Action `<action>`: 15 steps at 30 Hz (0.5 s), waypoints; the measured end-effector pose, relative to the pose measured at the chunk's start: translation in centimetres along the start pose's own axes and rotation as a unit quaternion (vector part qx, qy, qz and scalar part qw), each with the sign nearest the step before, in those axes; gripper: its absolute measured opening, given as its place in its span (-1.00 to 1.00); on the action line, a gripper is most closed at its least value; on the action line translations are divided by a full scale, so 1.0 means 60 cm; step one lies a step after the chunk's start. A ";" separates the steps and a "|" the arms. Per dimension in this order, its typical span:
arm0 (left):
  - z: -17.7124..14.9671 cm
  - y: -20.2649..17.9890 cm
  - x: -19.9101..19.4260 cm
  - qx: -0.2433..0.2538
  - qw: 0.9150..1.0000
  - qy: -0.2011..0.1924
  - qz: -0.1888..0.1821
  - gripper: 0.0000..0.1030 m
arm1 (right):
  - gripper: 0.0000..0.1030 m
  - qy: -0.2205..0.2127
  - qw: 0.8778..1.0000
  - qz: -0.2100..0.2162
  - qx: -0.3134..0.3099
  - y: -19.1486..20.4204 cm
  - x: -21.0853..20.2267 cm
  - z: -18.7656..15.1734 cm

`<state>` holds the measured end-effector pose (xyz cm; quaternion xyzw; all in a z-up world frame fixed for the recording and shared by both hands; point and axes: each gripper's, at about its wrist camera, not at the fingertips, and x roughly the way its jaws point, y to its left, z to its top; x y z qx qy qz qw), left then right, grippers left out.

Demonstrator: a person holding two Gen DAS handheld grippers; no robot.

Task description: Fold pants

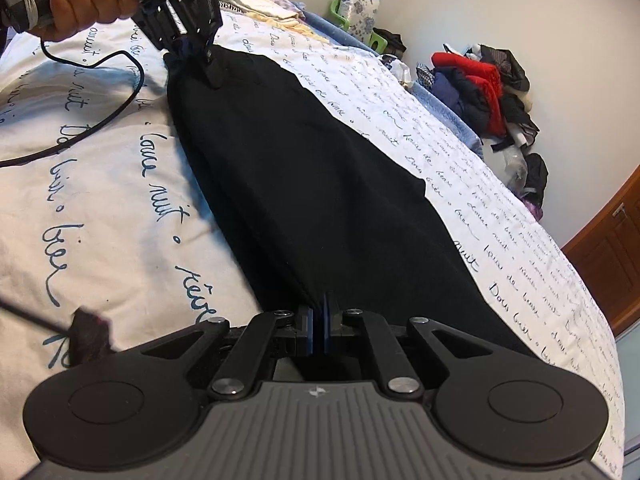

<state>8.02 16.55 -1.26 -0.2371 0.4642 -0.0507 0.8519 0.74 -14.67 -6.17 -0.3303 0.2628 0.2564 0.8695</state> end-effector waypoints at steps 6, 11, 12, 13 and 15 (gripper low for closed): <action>-0.007 -0.013 -0.033 0.017 0.999 -0.012 0.033 -0.40 | -0.89 0.004 1.000 -0.016 -0.002 0.014 0.009 -0.002; -0.027 -0.069 -0.097 0.077 0.992 -0.068 0.070 -0.38 | -0.88 -0.007 1.000 -0.023 0.017 0.013 0.007 -0.010; -0.030 -0.086 -0.107 0.094 0.990 -0.082 0.070 -0.34 | -0.88 -0.009 0.999 -0.026 0.020 0.013 0.007 -0.010; -0.032 -0.105 -0.114 0.109 0.988 -0.092 0.066 -0.32 | -0.87 -0.010 0.999 -0.029 0.023 0.014 0.006 -0.011; -0.033 -0.140 -0.116 0.133 0.985 -0.100 0.037 -0.18 | -0.86 -0.012 0.999 -0.035 0.025 0.018 0.004 -0.013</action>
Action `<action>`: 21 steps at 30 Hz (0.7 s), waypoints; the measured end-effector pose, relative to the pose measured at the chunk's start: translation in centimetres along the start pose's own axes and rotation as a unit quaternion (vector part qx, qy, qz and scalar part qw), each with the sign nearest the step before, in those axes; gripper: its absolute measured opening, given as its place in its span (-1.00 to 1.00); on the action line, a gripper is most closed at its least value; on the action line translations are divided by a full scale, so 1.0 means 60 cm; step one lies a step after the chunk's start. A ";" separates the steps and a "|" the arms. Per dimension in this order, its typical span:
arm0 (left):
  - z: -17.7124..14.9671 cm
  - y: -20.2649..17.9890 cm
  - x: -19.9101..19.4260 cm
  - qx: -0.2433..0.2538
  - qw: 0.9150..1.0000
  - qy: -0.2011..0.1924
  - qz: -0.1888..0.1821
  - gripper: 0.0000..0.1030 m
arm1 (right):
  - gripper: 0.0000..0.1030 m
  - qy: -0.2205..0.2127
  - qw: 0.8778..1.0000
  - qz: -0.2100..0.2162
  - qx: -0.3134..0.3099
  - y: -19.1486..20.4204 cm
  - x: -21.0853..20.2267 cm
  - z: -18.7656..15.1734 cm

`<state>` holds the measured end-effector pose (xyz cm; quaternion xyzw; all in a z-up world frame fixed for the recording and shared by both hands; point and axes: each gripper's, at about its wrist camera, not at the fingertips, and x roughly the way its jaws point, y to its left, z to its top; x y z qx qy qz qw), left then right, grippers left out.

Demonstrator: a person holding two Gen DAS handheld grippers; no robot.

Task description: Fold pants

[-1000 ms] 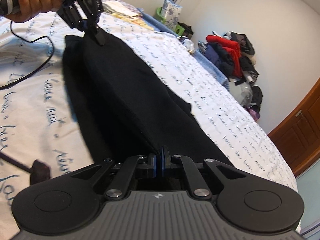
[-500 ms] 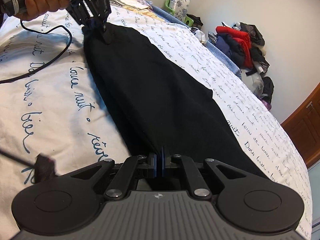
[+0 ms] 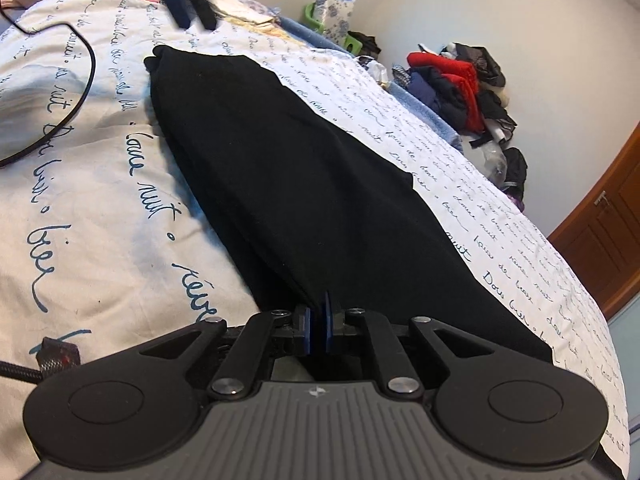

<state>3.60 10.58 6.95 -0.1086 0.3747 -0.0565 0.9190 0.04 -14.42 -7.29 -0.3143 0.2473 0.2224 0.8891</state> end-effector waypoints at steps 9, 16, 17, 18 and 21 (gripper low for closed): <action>-0.032 -0.174 0.104 0.108 0.985 0.068 -0.118 -0.14 | -0.36 0.009 0.997 0.031 0.068 -0.037 -0.063 -0.028; -0.104 -0.245 0.175 0.177 0.967 0.131 -0.129 -0.16 | -0.24 -0.011 0.948 -0.001 0.318 -0.183 -0.089 -0.105; -0.112 -0.253 0.179 0.189 0.965 0.132 -0.123 -0.17 | -0.13 -0.006 0.935 0.004 0.353 -0.199 -0.082 -0.121; -0.119 -0.259 0.177 0.203 0.964 0.125 -0.119 -0.17 | -0.09 0.006 0.926 0.014 0.378 -0.210 -0.073 -0.136; -0.124 -0.277 0.161 0.233 0.958 0.105 -0.131 -0.15 | -0.09 0.013 0.924 0.034 0.381 -0.211 -0.079 -0.156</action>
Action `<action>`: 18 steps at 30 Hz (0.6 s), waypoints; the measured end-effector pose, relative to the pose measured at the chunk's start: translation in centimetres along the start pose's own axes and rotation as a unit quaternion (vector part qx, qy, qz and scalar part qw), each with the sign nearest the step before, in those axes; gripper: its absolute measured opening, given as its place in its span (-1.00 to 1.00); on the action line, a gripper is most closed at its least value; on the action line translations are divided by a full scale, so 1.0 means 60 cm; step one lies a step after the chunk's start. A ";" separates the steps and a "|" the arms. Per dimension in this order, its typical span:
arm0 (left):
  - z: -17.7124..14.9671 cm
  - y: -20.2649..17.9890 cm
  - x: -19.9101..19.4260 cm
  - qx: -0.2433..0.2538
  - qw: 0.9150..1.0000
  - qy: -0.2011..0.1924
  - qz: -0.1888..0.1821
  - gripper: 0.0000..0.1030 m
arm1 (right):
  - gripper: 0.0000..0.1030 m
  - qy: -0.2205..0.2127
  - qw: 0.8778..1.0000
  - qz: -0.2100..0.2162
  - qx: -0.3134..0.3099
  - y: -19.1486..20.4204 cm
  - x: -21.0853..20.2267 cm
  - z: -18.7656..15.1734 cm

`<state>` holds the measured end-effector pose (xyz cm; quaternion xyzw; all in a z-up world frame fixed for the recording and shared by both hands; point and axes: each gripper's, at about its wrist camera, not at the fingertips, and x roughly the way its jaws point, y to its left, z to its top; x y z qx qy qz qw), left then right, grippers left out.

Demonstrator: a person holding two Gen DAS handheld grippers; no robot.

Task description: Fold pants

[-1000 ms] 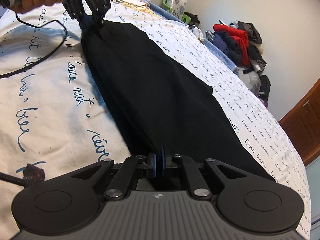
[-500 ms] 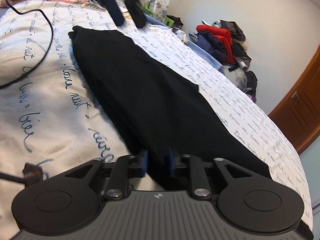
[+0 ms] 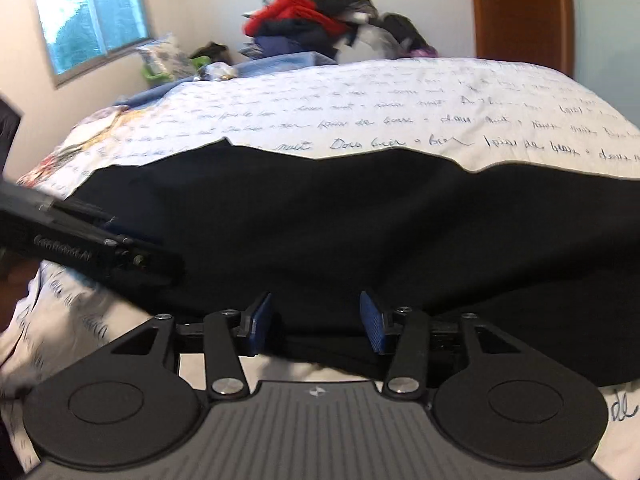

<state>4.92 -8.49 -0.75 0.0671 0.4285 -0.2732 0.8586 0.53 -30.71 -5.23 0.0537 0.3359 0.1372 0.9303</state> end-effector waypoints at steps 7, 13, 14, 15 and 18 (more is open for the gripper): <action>0.017 -0.051 0.018 0.044 0.998 -0.024 -0.036 -0.08 | 0.29 -0.097 0.973 -0.081 0.193 -0.142 -0.088 0.004; 0.010 -0.073 0.041 0.044 0.998 -0.009 -0.053 -0.07 | 0.30 -0.084 0.936 -0.048 0.340 -0.256 -0.075 -0.010; 0.008 -0.075 0.041 0.050 0.997 -0.011 -0.053 -0.06 | 0.30 -0.084 0.931 -0.034 0.353 -0.265 -0.071 -0.009; 0.007 -0.079 0.041 0.057 0.997 -0.013 -0.053 -0.03 | 0.30 -0.083 0.928 -0.027 0.363 -0.269 -0.065 -0.005; 0.007 -0.077 0.045 0.059 0.997 -0.011 -0.057 0.01 | 0.30 -0.082 0.924 -0.010 0.374 -0.298 -0.059 0.025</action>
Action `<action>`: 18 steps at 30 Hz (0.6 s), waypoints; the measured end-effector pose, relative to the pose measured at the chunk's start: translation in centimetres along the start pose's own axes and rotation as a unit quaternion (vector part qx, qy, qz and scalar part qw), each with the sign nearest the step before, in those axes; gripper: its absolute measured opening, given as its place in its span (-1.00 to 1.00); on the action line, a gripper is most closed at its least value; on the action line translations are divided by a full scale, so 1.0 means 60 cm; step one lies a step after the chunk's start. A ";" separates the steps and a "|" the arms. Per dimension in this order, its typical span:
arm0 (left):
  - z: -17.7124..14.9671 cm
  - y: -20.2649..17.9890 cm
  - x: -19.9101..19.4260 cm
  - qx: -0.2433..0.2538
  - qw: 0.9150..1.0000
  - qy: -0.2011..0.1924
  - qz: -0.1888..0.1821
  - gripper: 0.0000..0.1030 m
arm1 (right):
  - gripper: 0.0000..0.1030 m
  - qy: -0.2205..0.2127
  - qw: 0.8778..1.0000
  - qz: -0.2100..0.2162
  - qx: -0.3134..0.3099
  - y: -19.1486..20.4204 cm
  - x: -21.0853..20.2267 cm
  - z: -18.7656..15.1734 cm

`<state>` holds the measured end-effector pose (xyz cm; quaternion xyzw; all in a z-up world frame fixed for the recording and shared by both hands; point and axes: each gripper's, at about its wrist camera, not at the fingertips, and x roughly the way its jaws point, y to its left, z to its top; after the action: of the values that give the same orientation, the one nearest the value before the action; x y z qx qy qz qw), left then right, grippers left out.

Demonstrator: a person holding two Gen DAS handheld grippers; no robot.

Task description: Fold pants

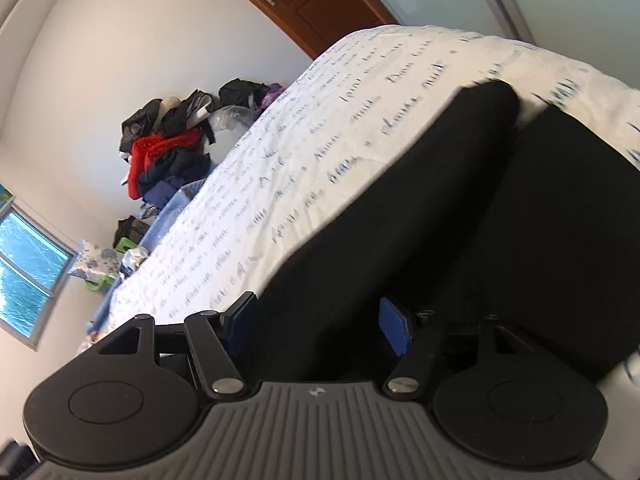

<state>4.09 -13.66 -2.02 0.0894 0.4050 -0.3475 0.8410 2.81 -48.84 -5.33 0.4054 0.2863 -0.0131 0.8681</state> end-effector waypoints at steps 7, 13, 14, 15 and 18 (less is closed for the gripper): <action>0.005 0.013 0.009 -0.026 1.000 0.010 -0.010 0.03 | 0.30 0.016 0.998 -0.009 -0.064 0.055 0.077 0.058; 0.008 0.010 0.012 -0.025 1.000 0.010 -0.008 0.09 | 0.31 0.043 0.995 -0.031 -0.084 0.052 0.147 0.080; 0.008 0.010 0.012 -0.026 1.000 0.009 -0.009 0.12 | 0.31 0.027 0.995 -0.027 -0.092 0.055 0.135 0.079; 0.008 0.011 0.013 -0.028 1.000 0.009 -0.009 0.12 | 0.31 0.007 0.995 -0.028 -0.096 0.060 0.120 0.086; 0.008 0.011 0.012 -0.033 0.999 0.007 -0.012 0.14 | 0.31 -0.053 0.995 -0.022 -0.082 0.051 0.067 0.094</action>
<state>5.17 -13.76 -2.34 0.0592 0.4229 -0.3430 0.8367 9.70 -49.95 -2.41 0.3248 0.2486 -0.0302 0.9120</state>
